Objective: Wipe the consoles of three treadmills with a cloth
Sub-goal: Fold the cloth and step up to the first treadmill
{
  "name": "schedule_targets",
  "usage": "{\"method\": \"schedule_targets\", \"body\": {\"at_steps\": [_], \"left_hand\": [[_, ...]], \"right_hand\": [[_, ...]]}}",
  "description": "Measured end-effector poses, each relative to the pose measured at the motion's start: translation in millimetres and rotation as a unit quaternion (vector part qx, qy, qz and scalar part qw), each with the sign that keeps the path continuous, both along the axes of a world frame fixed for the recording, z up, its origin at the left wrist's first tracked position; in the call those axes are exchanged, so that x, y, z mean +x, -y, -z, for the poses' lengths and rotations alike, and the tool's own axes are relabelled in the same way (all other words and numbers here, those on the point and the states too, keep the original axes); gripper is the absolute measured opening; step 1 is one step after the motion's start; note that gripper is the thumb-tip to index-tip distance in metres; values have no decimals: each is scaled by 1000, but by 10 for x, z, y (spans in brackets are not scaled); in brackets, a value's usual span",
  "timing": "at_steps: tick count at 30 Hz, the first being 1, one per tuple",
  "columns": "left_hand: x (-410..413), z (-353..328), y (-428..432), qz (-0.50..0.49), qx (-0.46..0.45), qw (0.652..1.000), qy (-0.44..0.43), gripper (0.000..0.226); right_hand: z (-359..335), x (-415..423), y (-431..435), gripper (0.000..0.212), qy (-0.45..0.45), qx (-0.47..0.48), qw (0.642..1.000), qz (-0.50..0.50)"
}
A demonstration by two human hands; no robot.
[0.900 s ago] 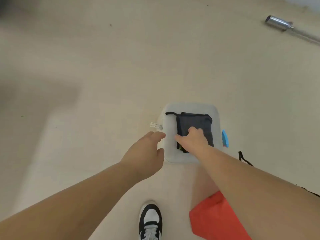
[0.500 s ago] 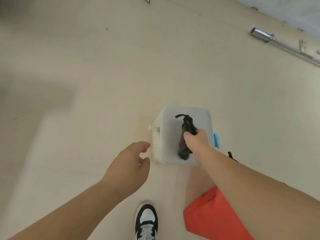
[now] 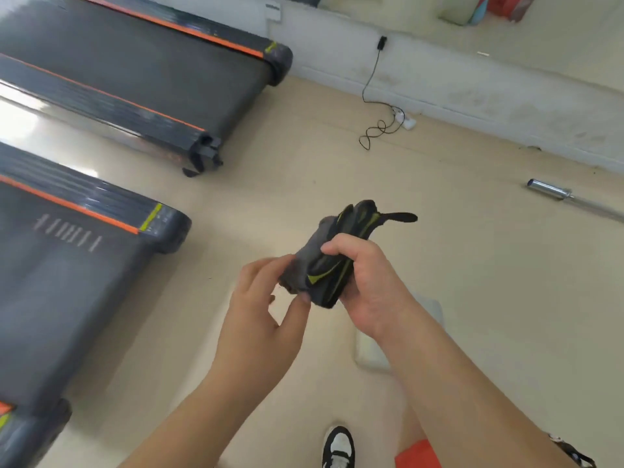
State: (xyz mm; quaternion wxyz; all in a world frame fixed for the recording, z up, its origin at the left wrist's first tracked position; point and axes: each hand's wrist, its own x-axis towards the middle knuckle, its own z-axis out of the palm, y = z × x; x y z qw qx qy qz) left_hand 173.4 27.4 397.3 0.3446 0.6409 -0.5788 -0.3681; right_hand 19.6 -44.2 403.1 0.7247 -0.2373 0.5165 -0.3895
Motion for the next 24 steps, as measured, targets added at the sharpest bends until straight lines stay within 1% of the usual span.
{"method": "schedule_targets", "body": {"at_steps": [2, 4, 6, 8, 10, 11, 13, 15, 17, 19, 21, 24], "left_hand": [[192, -636, -167, -28, -34, 998, 42, 48], [351, -1240, -408, -66, -60, 995, 41, 51], [514, -1753, -708, -124, -69, 990, -1, 50], [709, -2103, -1012, -199, -65, 975, -78, 49], [960, -2362, -1354, -256, -43, 954, -150, 49], [1091, -2457, -1521, -275, -36, 946, -169, 43], [1360, -2597, -1870, -321, -17, 925, -201, 20], [1652, -2717, -2245, -362, -7, 905, -221, 7], [1958, -2824, -2609, -389, -5, 889, -242, 9], [2304, -2915, -2978, -418, -1, 865, -278, 19], [2685, -2927, -3362, -448, 6, 844, -295, 22], [3278, -2932, -3935, -502, 8, 793, -346, 20]], "right_hand": [[-678, 306, -131, 32, 3, -38, 998, -58], [-1309, 603, -317, 31, 5, -75, 992, -104], [-1853, 905, -562, 24, -1, -100, 983, -153], [-2261, 1208, -836, 21, -27, -117, 970, -212], [-2546, 1554, -1180, 19, -68, -139, 946, -286], [-2642, 1732, -1355, 18, -82, -150, 932, -319], [-2761, 2091, -1682, 22, -93, -159, 911, -368], [-2840, 2450, -1988, 26, -99, -160, 892, -412], [-2919, 2822, -2278, 30, -81, -147, 877, -451], [-2999, 3237, -2573, 36, -58, -126, 868, -477], [-3046, 3680, -2881, 38, -47, -109, 863, -491], [-3050, 4374, -3326, 36, -33, -47, 866, -497]]}}
